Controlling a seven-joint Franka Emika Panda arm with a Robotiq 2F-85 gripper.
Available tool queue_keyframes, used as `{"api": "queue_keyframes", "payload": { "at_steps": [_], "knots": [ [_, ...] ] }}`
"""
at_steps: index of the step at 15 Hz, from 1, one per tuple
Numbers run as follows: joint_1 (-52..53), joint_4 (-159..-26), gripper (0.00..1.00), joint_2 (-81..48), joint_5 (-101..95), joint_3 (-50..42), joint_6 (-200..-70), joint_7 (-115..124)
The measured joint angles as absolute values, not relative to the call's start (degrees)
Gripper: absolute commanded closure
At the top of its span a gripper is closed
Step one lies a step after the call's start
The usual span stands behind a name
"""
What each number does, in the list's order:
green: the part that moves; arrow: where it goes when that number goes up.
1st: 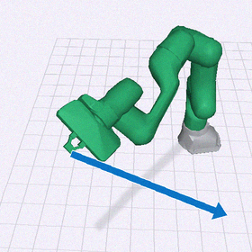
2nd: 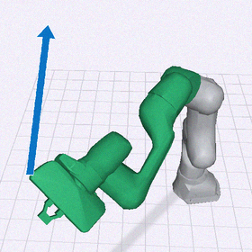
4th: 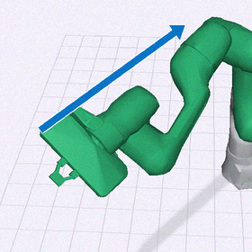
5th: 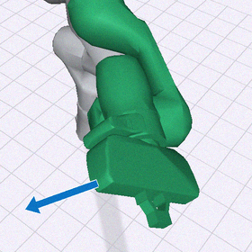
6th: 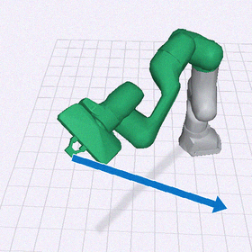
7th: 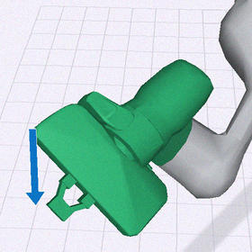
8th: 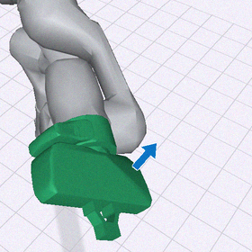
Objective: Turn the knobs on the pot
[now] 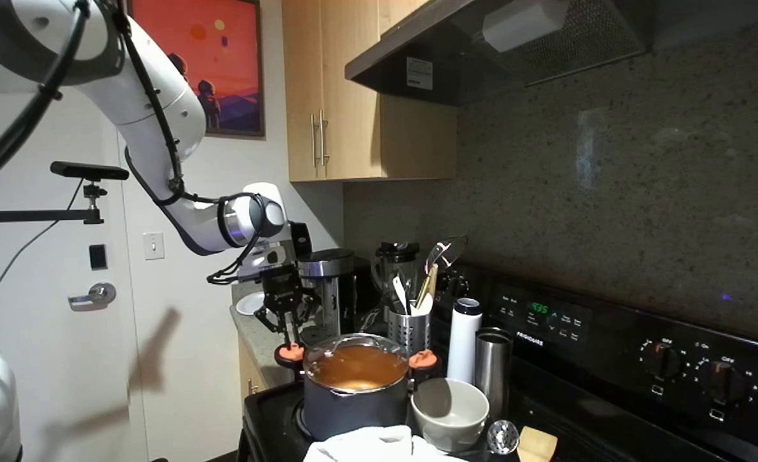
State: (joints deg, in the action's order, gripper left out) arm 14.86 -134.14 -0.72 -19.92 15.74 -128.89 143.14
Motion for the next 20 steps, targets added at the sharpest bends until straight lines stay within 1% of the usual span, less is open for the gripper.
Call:
{"api": "queue_keyframes", "payload": {
  "at_steps": [7, 14, 15, 16, 20],
  "knots": [
    [14.68, -133.91, 0.95, -0.72, -19.82, 14.48, -128.72, 149.17],
    [11.98, -131.29, 0.95, 0.04, -19.31, 10.85, -121.85, 148.91],
    [11.66, -131.09, 0.57, 0.04, -19.30, 10.65, -121.70, 148.89],
    [11.67, -131.06, 0.56, -0.06, -19.13, 10.72, -121.72, 148.78],
    [14.23, -131.13, 0.27, -2.59, -16.90, 13.75, -125.90, 147.77]
  ]
}}
